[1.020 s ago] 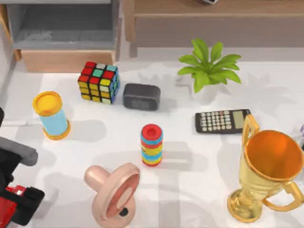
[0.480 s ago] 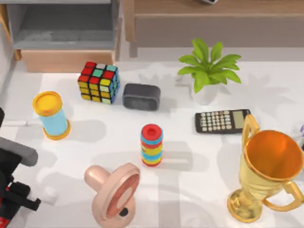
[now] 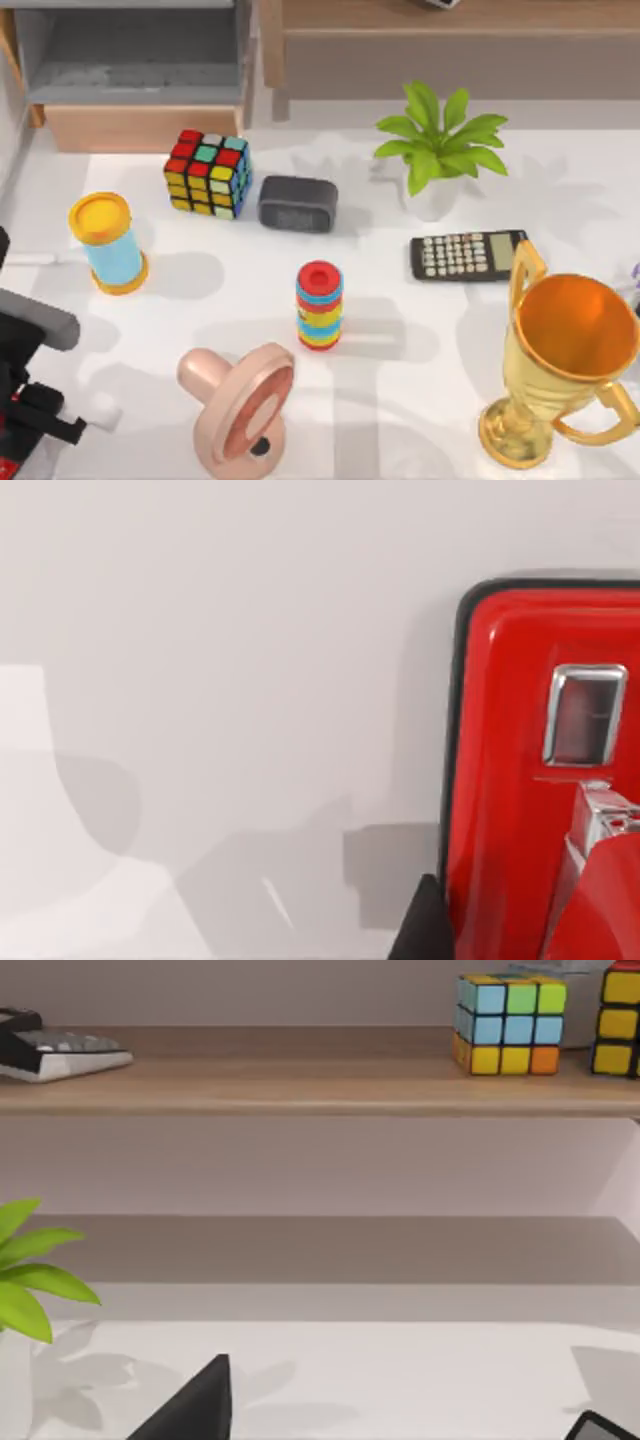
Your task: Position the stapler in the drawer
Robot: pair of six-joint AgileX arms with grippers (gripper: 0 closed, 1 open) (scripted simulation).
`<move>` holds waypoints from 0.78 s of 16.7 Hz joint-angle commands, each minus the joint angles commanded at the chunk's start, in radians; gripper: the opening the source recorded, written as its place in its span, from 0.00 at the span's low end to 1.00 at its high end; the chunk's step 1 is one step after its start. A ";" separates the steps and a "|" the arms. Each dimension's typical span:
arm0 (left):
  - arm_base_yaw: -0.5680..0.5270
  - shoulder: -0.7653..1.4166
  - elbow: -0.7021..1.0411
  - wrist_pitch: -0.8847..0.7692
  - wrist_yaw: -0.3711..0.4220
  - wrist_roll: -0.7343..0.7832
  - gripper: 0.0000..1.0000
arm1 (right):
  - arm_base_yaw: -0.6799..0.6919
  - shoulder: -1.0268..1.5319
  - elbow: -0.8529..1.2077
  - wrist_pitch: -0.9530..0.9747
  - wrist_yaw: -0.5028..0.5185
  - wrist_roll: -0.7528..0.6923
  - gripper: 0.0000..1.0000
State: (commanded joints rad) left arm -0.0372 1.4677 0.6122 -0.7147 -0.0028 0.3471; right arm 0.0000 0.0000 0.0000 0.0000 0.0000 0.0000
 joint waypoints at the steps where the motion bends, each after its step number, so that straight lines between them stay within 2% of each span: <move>1: 0.000 0.000 0.000 0.000 0.000 0.000 0.00 | 0.000 0.000 0.000 0.000 0.000 0.000 1.00; 5: -0.001 -0.011 0.013 -0.014 0.000 0.001 0.00 | 0.000 0.000 0.000 0.000 0.000 0.000 1.00; 10: -0.001 -0.059 0.061 -0.137 0.001 -0.001 0.00 | 0.000 0.000 0.000 0.000 0.000 0.000 1.00; 13: -0.002 -0.077 0.077 -0.151 0.001 -0.002 0.00 | 0.000 0.000 0.000 0.000 0.000 0.000 1.00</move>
State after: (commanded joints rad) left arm -0.0387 1.3911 0.6888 -0.8660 -0.0022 0.3453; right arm 0.0000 0.0000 0.0000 0.0000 0.0000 0.0000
